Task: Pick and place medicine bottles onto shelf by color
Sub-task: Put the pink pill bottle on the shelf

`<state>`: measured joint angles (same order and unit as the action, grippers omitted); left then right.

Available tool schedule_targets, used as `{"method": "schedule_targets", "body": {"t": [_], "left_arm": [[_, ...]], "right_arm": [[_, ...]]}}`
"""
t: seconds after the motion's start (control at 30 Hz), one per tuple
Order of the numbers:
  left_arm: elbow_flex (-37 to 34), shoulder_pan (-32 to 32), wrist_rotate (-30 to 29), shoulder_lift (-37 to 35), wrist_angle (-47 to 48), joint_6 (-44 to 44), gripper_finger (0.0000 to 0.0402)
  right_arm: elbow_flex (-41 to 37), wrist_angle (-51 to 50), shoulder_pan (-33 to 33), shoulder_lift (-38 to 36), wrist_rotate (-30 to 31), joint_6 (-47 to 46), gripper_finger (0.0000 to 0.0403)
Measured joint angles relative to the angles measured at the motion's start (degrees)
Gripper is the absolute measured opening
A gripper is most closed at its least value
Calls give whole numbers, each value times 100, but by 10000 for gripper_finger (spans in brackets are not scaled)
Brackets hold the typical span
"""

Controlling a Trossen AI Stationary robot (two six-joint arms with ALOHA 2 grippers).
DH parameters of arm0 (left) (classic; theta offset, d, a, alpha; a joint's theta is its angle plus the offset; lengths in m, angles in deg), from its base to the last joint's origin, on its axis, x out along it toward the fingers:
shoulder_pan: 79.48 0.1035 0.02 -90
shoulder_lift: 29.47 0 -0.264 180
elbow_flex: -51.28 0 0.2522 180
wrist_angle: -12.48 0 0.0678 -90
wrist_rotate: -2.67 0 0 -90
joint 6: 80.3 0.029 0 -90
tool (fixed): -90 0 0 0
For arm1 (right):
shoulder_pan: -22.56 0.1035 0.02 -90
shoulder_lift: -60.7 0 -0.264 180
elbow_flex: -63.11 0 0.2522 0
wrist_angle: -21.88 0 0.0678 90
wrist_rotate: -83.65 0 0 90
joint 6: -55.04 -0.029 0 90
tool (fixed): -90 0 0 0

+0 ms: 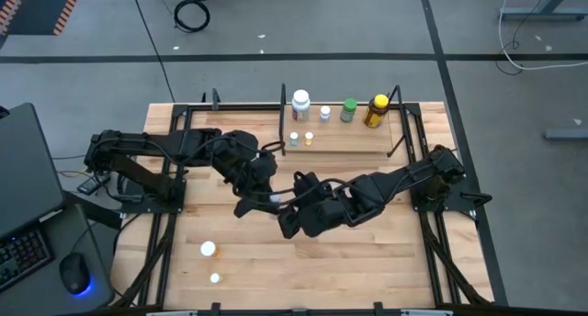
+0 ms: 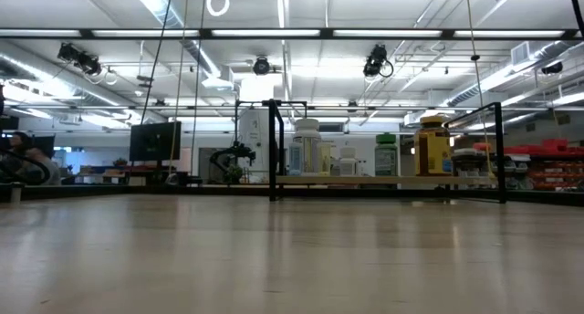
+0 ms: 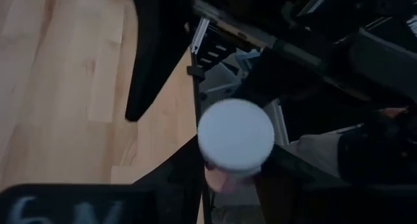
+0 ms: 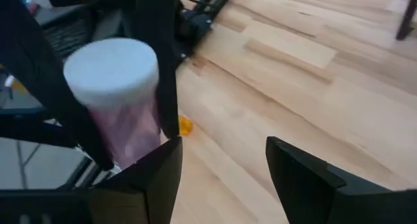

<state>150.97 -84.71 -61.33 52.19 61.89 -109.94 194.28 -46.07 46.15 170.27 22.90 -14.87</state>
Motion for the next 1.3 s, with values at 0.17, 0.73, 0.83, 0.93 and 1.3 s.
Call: {"method": "schedule_targets", "body": {"t": [0.17, 0.73, 0.83, 0.93, 1.3], "left_arm": [[-1, -2, 62, -19, -119, 3, 118], [-1, 0, -49, 10, -141, 27, 113], [-6, 4, -79, 10, -137, 25, 113], [-6, 2, -68, 14, -106, 15, 113], [-6, 30, -38, 10, -110, 14, 106]], "right_arm": [[0, 259, -62, 2, -62, 51, 229], [1, 372, -214, -13, -527, 266, 229], [7, 251, -209, -17, -584, 233, 229], [7, 176, -185, -17, -653, 237, 229], [4, -65, -48, 0, -475, -5, 229]]}}
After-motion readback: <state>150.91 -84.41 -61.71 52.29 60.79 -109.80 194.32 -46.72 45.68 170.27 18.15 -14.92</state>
